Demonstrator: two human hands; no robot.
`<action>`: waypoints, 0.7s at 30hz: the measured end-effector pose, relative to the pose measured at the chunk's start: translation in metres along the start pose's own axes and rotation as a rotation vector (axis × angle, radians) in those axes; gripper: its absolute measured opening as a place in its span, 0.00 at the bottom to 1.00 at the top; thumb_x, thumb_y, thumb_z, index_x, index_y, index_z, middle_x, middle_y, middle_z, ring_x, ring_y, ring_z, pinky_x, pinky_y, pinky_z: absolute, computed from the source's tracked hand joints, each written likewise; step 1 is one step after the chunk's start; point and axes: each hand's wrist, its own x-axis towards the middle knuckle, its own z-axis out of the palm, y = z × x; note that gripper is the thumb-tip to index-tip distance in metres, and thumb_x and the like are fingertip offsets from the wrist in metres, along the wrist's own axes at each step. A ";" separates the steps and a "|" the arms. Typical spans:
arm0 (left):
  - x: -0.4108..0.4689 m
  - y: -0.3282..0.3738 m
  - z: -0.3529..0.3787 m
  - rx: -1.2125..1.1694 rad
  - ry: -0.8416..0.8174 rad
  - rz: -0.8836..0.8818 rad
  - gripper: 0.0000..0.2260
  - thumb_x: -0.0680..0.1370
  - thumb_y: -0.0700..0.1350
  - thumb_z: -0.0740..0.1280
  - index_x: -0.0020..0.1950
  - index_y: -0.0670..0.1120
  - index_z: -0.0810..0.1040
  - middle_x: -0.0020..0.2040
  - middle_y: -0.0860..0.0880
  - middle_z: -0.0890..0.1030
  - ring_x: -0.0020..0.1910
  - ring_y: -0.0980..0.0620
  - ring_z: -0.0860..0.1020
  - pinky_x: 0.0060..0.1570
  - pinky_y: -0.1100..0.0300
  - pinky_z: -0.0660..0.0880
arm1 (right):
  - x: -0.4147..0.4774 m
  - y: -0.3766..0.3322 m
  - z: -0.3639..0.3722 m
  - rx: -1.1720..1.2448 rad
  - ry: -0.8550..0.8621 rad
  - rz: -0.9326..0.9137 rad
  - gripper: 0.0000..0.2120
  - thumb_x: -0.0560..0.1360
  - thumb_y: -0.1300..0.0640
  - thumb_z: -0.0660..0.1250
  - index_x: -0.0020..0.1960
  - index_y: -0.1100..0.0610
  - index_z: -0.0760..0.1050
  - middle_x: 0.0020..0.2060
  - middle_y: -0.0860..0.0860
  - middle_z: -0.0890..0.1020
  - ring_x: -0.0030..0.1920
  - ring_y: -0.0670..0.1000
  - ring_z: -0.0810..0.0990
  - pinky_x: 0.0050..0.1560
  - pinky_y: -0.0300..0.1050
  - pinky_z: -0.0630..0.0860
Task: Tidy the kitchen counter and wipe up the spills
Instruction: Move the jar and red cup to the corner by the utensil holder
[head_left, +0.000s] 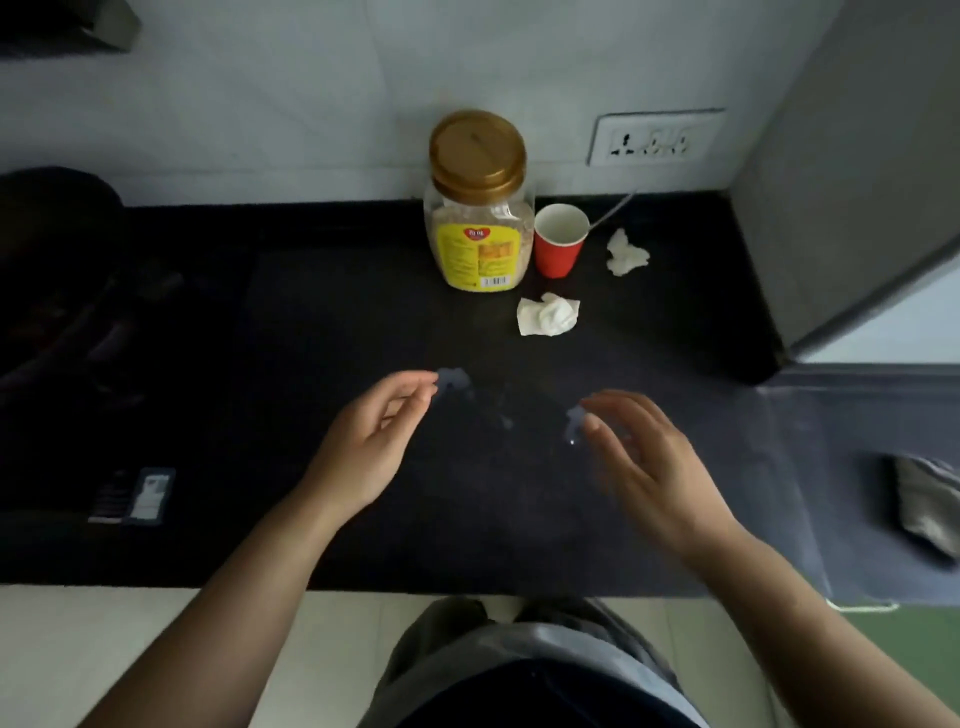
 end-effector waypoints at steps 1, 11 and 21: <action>0.016 0.006 0.001 0.026 0.005 0.007 0.08 0.78 0.52 0.60 0.55 0.59 0.75 0.56 0.59 0.78 0.56 0.65 0.75 0.53 0.73 0.69 | 0.020 0.001 -0.008 -0.020 -0.012 -0.020 0.24 0.73 0.38 0.54 0.59 0.51 0.74 0.59 0.44 0.73 0.54 0.42 0.75 0.55 0.33 0.71; 0.184 0.082 -0.021 0.240 0.166 0.271 0.13 0.78 0.50 0.62 0.61 0.49 0.75 0.56 0.53 0.79 0.57 0.57 0.76 0.56 0.63 0.72 | 0.194 -0.009 -0.044 -0.234 -0.043 -0.179 0.19 0.76 0.46 0.62 0.62 0.55 0.72 0.60 0.52 0.74 0.59 0.51 0.73 0.53 0.40 0.67; 0.276 0.100 -0.017 0.474 0.159 0.448 0.11 0.79 0.48 0.61 0.57 0.48 0.77 0.54 0.54 0.77 0.54 0.58 0.74 0.52 0.72 0.66 | 0.283 -0.007 -0.022 -0.296 -0.106 -0.111 0.24 0.73 0.50 0.67 0.65 0.57 0.67 0.64 0.54 0.70 0.63 0.55 0.70 0.58 0.44 0.66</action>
